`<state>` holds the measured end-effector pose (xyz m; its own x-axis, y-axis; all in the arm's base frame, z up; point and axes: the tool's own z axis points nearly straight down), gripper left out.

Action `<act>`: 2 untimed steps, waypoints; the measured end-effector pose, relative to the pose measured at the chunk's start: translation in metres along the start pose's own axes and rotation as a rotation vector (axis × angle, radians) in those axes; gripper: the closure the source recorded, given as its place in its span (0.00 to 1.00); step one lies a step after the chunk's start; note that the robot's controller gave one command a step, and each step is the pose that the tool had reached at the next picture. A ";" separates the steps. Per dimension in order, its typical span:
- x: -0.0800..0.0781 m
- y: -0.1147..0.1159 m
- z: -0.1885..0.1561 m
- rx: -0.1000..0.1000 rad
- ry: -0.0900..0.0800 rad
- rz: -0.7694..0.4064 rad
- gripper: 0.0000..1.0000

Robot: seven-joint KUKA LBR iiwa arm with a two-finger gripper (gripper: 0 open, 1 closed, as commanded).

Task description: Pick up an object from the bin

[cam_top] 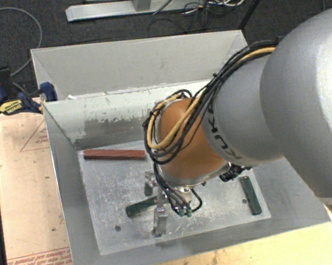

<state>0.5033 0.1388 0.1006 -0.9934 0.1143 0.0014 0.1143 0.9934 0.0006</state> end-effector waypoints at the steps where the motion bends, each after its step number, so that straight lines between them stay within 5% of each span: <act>1: 0.001 0.005 0.033 0.000 0.001 -0.010 0.00; 2: 0.000 0.005 0.033 -0.001 -0.002 -0.008 0.00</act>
Offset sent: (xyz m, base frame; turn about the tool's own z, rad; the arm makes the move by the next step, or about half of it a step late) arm 0.0003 0.0047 -0.0306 -0.0106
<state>0.5036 0.1438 0.0679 -0.9943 0.1064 -0.0006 0.1064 0.9943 0.0016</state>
